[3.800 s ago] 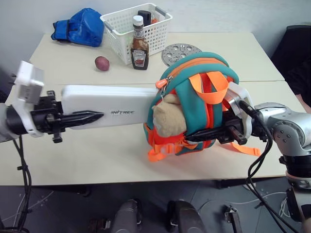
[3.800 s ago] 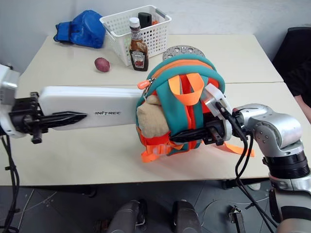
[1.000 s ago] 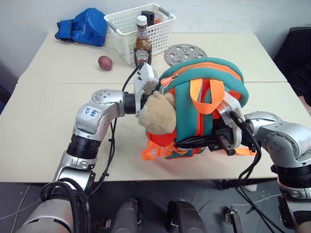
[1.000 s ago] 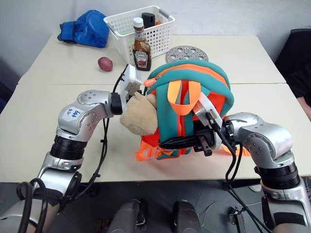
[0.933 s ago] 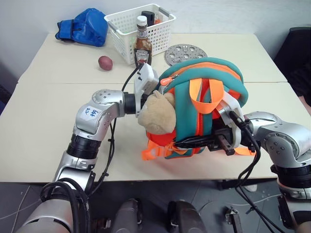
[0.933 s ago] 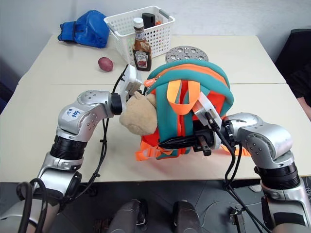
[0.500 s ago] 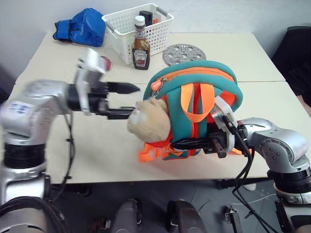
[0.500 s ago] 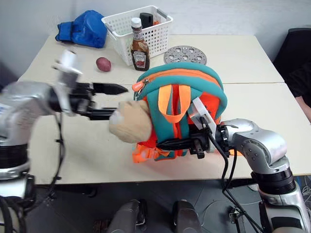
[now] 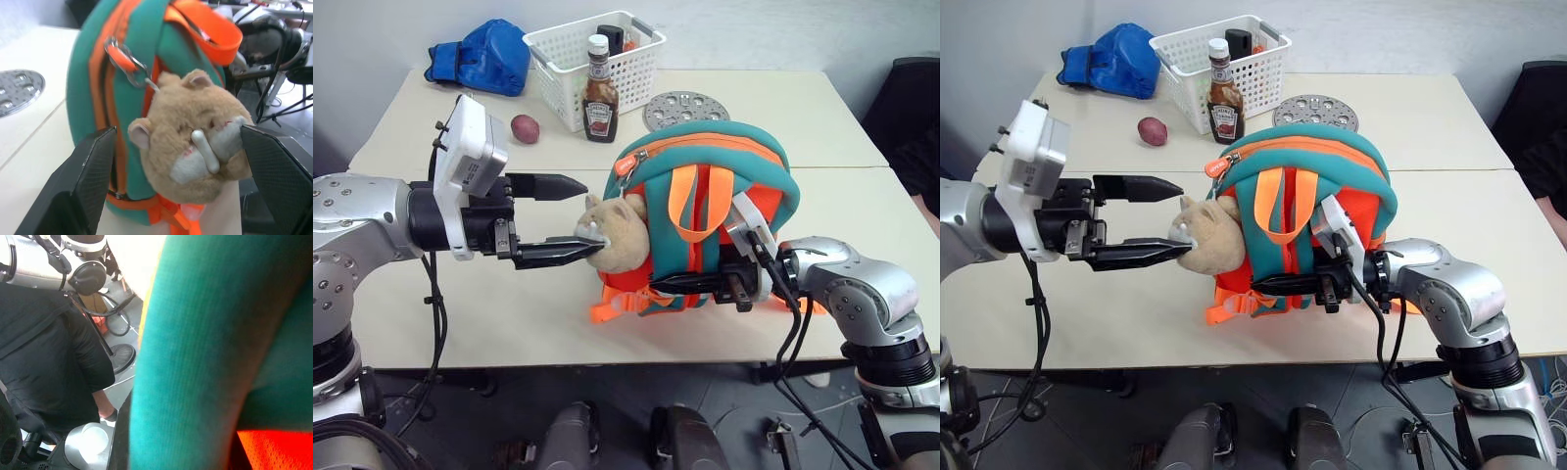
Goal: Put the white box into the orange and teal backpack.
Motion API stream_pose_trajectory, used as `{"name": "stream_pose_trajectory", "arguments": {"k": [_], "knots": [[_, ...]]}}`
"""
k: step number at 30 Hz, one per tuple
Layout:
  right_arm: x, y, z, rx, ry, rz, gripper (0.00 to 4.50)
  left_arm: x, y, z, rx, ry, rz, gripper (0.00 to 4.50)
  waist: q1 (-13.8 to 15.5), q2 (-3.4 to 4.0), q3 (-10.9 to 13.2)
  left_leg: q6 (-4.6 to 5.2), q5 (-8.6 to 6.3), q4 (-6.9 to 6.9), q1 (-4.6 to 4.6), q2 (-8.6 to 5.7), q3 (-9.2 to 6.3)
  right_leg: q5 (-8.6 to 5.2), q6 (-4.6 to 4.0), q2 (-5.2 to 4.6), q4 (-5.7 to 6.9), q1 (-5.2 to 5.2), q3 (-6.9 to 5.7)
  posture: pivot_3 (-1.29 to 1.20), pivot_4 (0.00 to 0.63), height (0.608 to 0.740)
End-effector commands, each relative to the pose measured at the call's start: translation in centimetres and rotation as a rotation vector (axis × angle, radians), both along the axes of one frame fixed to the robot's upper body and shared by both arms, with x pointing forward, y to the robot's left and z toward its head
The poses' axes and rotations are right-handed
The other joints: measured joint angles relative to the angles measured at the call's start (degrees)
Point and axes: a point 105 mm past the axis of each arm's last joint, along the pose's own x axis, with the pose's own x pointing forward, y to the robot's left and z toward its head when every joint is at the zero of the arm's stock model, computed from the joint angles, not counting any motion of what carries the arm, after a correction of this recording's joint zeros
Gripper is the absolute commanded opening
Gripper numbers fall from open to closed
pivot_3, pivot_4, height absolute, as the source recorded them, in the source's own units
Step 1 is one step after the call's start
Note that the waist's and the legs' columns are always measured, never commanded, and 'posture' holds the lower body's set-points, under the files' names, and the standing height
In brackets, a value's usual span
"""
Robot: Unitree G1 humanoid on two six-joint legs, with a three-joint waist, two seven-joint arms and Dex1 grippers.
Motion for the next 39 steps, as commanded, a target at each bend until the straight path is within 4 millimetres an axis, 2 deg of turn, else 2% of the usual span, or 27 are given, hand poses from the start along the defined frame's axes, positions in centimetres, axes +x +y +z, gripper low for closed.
{"name": "stream_pose_trajectory", "arguments": {"k": [1, 4, 8, 10, 13, 21, 23, 27, 30, 32, 35, 39], "knots": [[-0.4, 0.6, 0.5, 0.007, -0.019, 0.038, 0.0, -0.7, -1.4, -1.0, 0.001, 0.0, -0.036, 4.19, -0.1, 0.01, 0.0, -0.01, -0.01, -0.03, 0.05, 0.01, 0.01, 0.0, 0.0, 0.0, -0.01, 0.02, 0.01, 0.0, 0.15, 0.74], [-0.4, 0.8, 0.6, 0.014, -0.018, 0.041, 0.0, 0.3, -1.9, -1.5, 0.002, 0.002, 0.001, 4.19, 0.1, 0.01, 0.0, -0.03, -0.01, -0.02, 0.04, 0.02, 0.01, 0.0, 0.0, 0.01, -0.02, 0.02, 0.0, 0.0, 0.15, 0.74], [-0.4, 0.9, 0.5, 0.015, -0.018, 0.04, 0.0, -0.7, -2.8, -1.4, -0.028, 0.039, -0.095, 4.19, 0.1, 0.01, 0.0, -0.02, -0.02, 0.0, 0.04, 0.0, 0.01, 0.0, 0.0, 0.01, -0.09, 0.07, 0.01, 0.0, 0.15, 0.74], [-0.4, 0.9, 0.5, 0.016, -0.017, 0.039, 0.0, -0.5, -2.7, -1.3, -0.04, 0.048, -0.092, 4.19, 0.0, 0.01, 0.0, -0.02, -0.02, -0.03, 0.04, 0.0, 0.01, 0.0, 0.0, 0.01, -0.1, 0.06, 0.01, 0.0, 0.15, 0.74], [-0.4, 0.9, 0.4, 0.021, -0.016, 0.034, 0.0, -0.1, -2.4, -1.3, -0.043, 0.056, -0.077, 3.59, 0.0, 0.01, 0.0, -0.03, -0.02, -0.03, 0.05, 0.02, 0.0, 0.0, 0.0, 0.01, -0.08, 0.05, 0.0, 0.0, 0.15, 0.74], [-0.2, 0.6, 0.2, 0.023, -0.017, 0.003, 0.0, -0.4, -0.6, -0.7, -0.013, 0.058, -0.076, 1.36, -0.1, 0.01, 0.0, -0.03, -0.02, -0.04, 0.04, 0.01, 0.01, 0.0, 0.0, 0.01, -0.12, 0.05, 0.0, 0.0, 0.15, 0.74], [-0.1, 0.4, 0.2, 0.022, -0.017, -0.007, 0.0, -0.4, 0.0, -0.5, -0.005, 0.059, -0.073, 1.05, -0.1, 0.02, 0.0, -0.03, -0.03, -0.05, 0.05, 0.02, 0.02, -0.01, -0.01, 0.02, -0.12, 0.05, 0.0, 0.0, 0.15, 0.74], [-0.1, 0.1, 0.1, 0.026, -0.009, -0.023, 0.0, 0.5, 1.5, 0.0, 0.032, 0.029, -0.026, 0.87, 0.0, 0.01, 0.0, -0.04, -0.03, -0.06, 0.04, 0.01, 0.03, -0.01, -0.01, 0.01, -0.13, 0.04, 0.0, 0.0, 0.15, 0.74], [-0.3, -0.3, 0.1, 0.031, 0.0, -0.033, 0.0, 2.9, 4.5, 1.5, 0.036, -0.024, 0.093, 0.86, 0.0, 0.01, 0.0, -0.04, -0.03, -0.07, 0.04, 0.0, 0.05, -0.01, -0.02, 0.02, -0.14, 0.03, -0.01, 0.0, 0.15, 0.74], [-0.3, -0.5, 0.1, 0.036, 0.002, -0.039, 0.0, 3.8, 5.8, 1.7, 0.059, -0.033, 0.129, 0.86, -0.1, 0.02, 0.0, -0.04, -0.03, -0.07, 0.04, 0.0, 0.09, -0.02, -0.03, 0.05, -0.13, 0.0, 0.0, 0.0, 0.15, 0.74], [-0.2, -0.4, 0.2, 0.049, 0.0, -0.052, 0.0, 4.2, 6.8, 0.3, 0.133, -0.01, 0.128, 0.86, -0.1, 0.02, 0.0, -0.05, -0.05, -0.15, 0.03, 0.02, 0.16, -0.02, -0.03, 0.05, -0.14, -0.08, 0.03, 0.0, 0.15, 0.74], [-0.2, -0.1, 0.4, 0.062, -0.005, -0.058, 0.0, 3.4, 6.8, -3.9, 0.273, 0.07, 0.054, 0.86, -0.3, 0.02, 0.0, -0.07, -0.07, -0.22, 0.0, 0.02, 0.27, -0.02, -0.03, 0.03, -0.11, -0.21, 0.11, 0.0, 0.15, 0.74]]}}
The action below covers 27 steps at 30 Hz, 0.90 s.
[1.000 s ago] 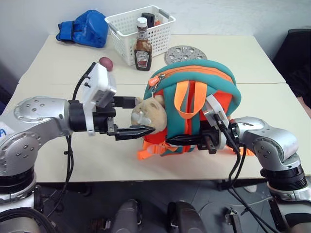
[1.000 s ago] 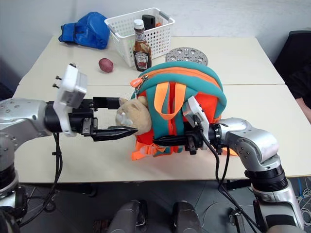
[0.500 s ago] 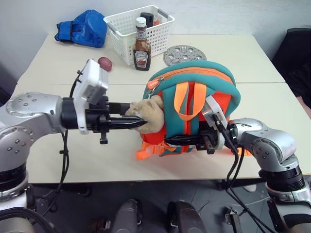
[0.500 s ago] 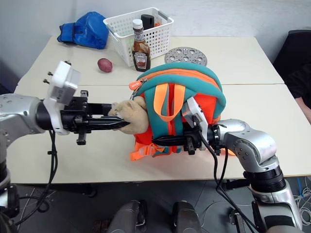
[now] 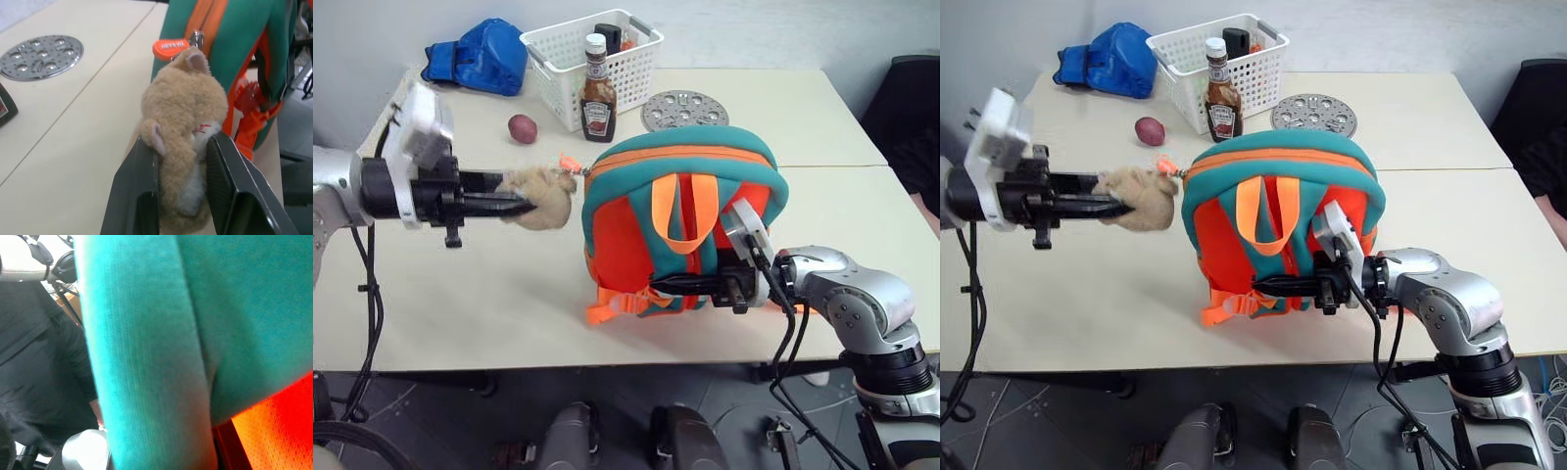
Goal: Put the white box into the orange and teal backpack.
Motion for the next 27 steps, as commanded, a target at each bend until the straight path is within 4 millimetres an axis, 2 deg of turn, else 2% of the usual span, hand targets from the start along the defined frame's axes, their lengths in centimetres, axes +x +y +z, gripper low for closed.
{"name": "stream_pose_trajectory", "arguments": {"k": [1, 4, 7, 9, 13, 18, 20, 24, 27], "knots": [[-0.4, 0.0, 1.1, 0.034, -0.034, 0.005, 0.0, -0.8, 0.1, -2.3, 0.106, 0.028, -0.049, 0.86, -0.1, 0.0, 0.0, 0.0, 0.0, 0.0, -0.03, 0.02, 0.0, 0.0, 0.0, 0.0, 0.01, -0.04, 0.0, 0.0, 0.15, 0.74], [-0.4, 0.1, 1.1, 0.038, -0.035, -0.001, 0.0, -1.2, -0.3, -5.9, 0.219, 0.069, -0.068, 0.86, 0.0, 0.0, 0.0, 0.0, 0.0, 0.04, -0.18, 0.05, 0.0, 0.0, -0.01, 0.0, 0.05, -0.16, -0.01, 0.0, 0.15, 0.74], [-0.5, 0.2, 1.2, 0.042, -0.034, 0.002, 0.0, 0.0, 0.0, -8.7, 0.305, 0.047, -0.013, 0.86, 0.1, 0.0, 0.0, 0.01, 0.0, 0.04, -0.17, 0.03, 0.0, 0.0, -0.01, -0.03, 0.06, -0.16, 0.0, 0.0, 0.15, 0.74], [-0.4, 0.2, 1.2, 0.045, -0.033, 0.002, 0.0, 1.0, -0.1, -9.8, 0.34, 0.01, 0.013, 0.86, 0.3, 0.0, 0.0, 0.02, 0.0, 0.05, -0.18, 0.03, -0.01, 0.0, -0.01, -0.02, 0.08, -0.16, -0.02, 0.0, 0.15, 0.74], [-0.4, 0.3, 1.2, 0.047, -0.037, -0.001, 0.0, 3.0, -2.0, -11.6, 0.301, -0.029, 0.033, 0.86, 0.4, -0.02, 0.0, 0.09, -0.03, 0.12, -0.2, 0.02, 0.0, 0.0, -0.01, -0.03, 0.1, -0.15, -0.01, 0.0, 0.15, 0.74], [0.2, 0.1, 1.1, 0.034, -0.044, -0.051, 0.0, 3.0, -3.2, -12.0, 0.25, -0.027, 0.009, 0.86, 0.5, 0.06, -0.1, 0.13, -0.03, 0.2, -0.22, 0.0, -0.04, 0.0, 0.0, -0.08, 0.13, -0.11, -0.05, 0.0, 0.15, 0.74], [0.6, -0.3, 0.8, 0.014, -0.038, -0.094, 0.67, 3.0, -2.9, -11.2, 0.199, -0.016, 0.025, 0.86, 0.5, 0.06, -0.1, 0.15, -0.03, 0.21, -0.21, -0.01, -0.08, 0.0, 0.0, -0.09, 0.12, -0.07, -0.08, 0.0, 0.15, 0.74], [0.7, -2.4, 0.8, 0.002, -0.02, -0.179, 2.0, 3.0, -1.0, -9.4, 0.106, -0.008, 0.094, 2.18, 0.4, 0.05, -0.1, 0.15, -0.03, 0.2, -0.22, -0.01, -0.14, 0.0, 0.0, -0.12, 0.11, -0.06, -0.12, 0.0, 0.15, 0.74], [0.3, -4.4, 0.7, -0.02, -0.015, -0.25, 3.03, 2.1, 0.0, -8.4, 0.046, 0.007, 0.109, 3.19, 0.4, 0.05, -0.1, 0.15, -0.03, 0.17, -0.25, -0.01, -0.15, 0.0, 0.0, -0.12, 0.1, -0.08, -0.12, 0.0, 0.15, 0.74]]}}
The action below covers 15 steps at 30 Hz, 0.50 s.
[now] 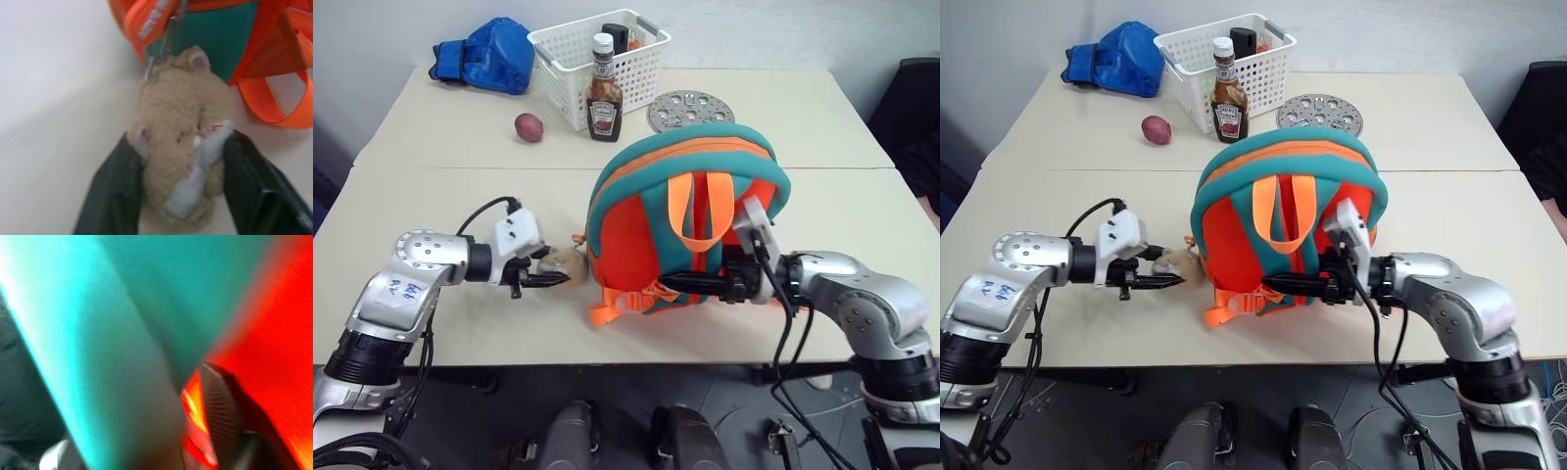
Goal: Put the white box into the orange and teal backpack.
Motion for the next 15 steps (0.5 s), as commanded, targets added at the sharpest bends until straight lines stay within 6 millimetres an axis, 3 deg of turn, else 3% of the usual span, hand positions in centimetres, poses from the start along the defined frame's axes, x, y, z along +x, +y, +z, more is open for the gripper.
{"name": "stream_pose_trajectory", "arguments": {"k": [1, 4, 7, 10, 15], "knots": [[-0.9, -2.7, 1.2, -0.008, -0.039, -0.07, 3.39, -1.2, 1.5, 2.2, -0.097, -0.001, 0.028, 3.53, 0.0, 0.0, 0.0, 0.0, 0.0, -0.02, 0.0, 0.0, 0.0, 0.0, 0.0, 0.0, -0.02, 0.0, 0.0, 0.0, 0.15, 0.74], [-2.1, -6.6, 1.0, -0.059, -0.017, -0.131, 4.42, -3.3, 3.0, 3.6, -0.211, 0.044, 0.053, 4.45, -0.1, 0.0, 0.0, 0.0, -0.01, -0.05, 0.0, 0.02, 0.0, 0.0, 0.0, 0.0, -0.06, 0.0, 0.0, 0.0, 0.15, 0.74], [-3.0, -11.4, 2.0, -0.097, 0.031, -0.192, 4.47, -5.9, 4.8, 4.7, -0.248, 0.079, 0.095, 4.48, -0.3, 0.02, 0.0, 0.02, -0.02, -0.05, 0.03, 0.03, 0.0, 0.0, 0.0, 0.0, -0.11, 0.05, 0.0, 0.0, 0.15, 0.74], [-2.9, -15.8, 4.3, -0.115, -0.002, -0.28, 4.47, -8.0, 7.2, 5.9, -0.243, 0.072, 0.164, 4.48, -0.3, 0.08, 0.0, 0.24, -0.17, -0.08, 0.3, 0.04, 0.02, -0.01, -0.01, 0.01, -0.3, 0.36, -0.01, 0.0, 0.15, 0.74], [-2.1, -18.2, 6.1, -0.087, -0.028, -0.322, 4.47, -9.1, 9.2, 7.9, -0.306, 0.031, 0.233, 4.48, -0.1, 0.12, 0.0, 0.23, -0.47, -0.08, 0.46, 0.13, -0.05, -0.15, -0.27, 0.01, -0.59, 0.66, -0.07, 0.0, 0.15, 0.74]]}}
